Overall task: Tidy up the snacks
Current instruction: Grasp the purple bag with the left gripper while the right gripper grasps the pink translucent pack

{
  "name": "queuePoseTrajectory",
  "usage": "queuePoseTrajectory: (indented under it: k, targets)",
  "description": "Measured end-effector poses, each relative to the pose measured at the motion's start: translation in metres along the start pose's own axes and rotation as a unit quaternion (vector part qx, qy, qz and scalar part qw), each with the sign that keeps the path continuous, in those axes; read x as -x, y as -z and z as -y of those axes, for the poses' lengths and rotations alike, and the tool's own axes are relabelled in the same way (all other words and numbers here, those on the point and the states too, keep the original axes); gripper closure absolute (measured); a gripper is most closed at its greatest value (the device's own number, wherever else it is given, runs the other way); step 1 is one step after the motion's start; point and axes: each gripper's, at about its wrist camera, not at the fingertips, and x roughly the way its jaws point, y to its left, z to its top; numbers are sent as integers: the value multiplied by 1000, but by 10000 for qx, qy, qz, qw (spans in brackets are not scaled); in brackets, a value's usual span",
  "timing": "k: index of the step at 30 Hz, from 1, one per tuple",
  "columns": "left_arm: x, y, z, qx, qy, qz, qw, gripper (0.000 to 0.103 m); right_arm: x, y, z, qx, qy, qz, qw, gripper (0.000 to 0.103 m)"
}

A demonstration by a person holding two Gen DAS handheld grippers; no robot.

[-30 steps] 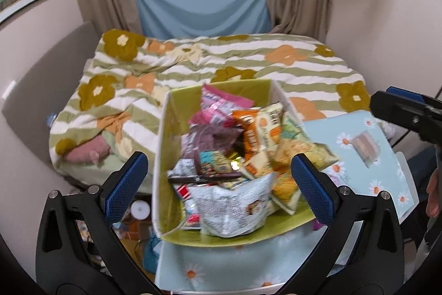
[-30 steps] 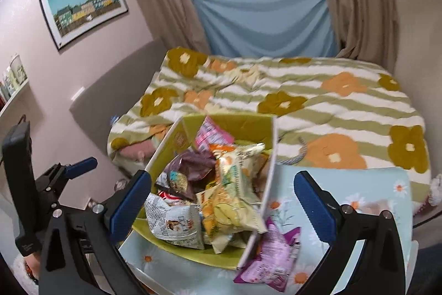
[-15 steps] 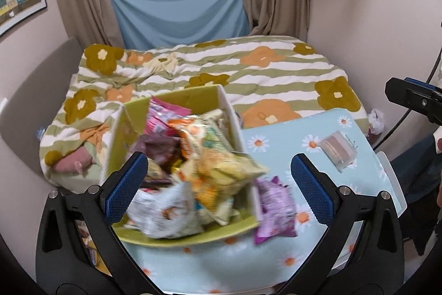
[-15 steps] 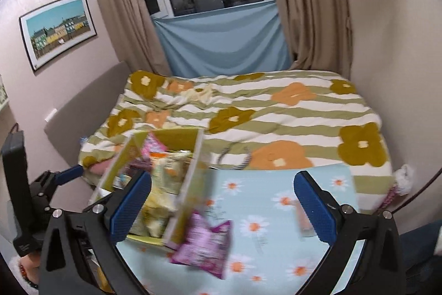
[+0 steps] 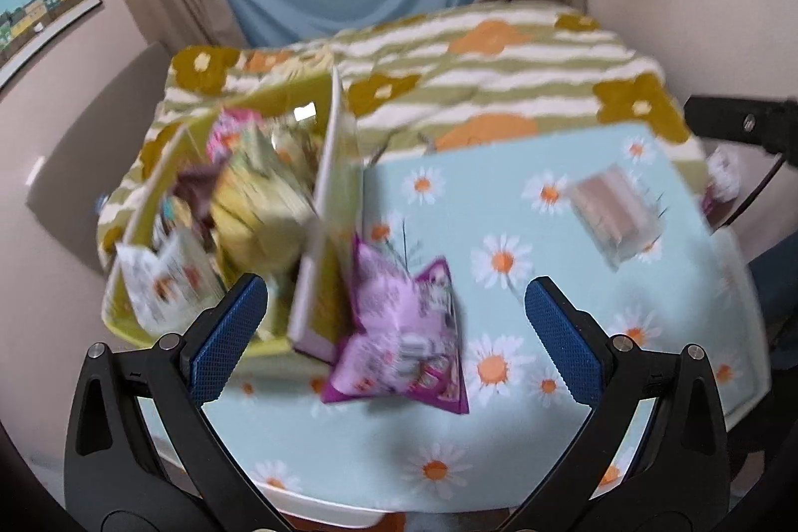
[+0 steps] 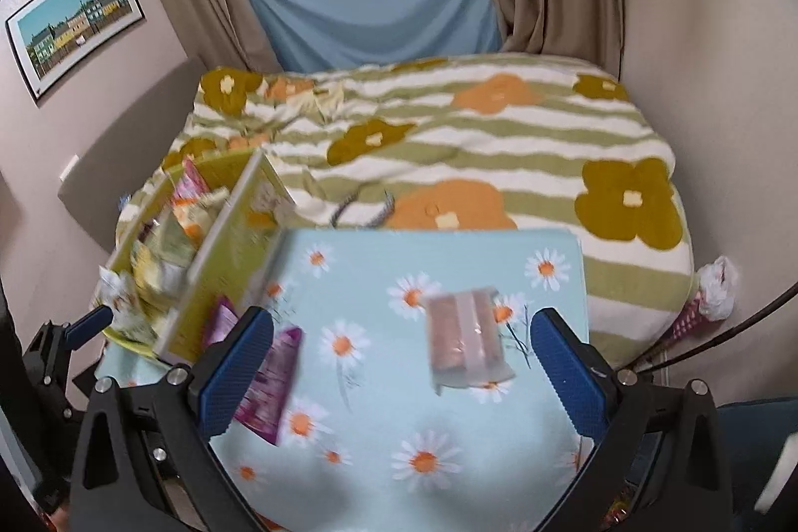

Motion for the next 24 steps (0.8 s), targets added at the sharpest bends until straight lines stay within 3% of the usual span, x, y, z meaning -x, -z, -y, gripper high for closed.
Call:
queuePoseTrajectory:
  k: [9,14,24]
  targets:
    - [-63,22,44,-212,-741,-506,9957,0,-67,30,37,174,-140,-612,9979,0]
    - [-91,23,54,-402,-1234,-683,9892,0,-95,39,46,257,-188,-784,9964,0]
    - [-128,27,51,-577,-1597,-1157,9787,0,-127,47,46,696,7,-765,9946,0]
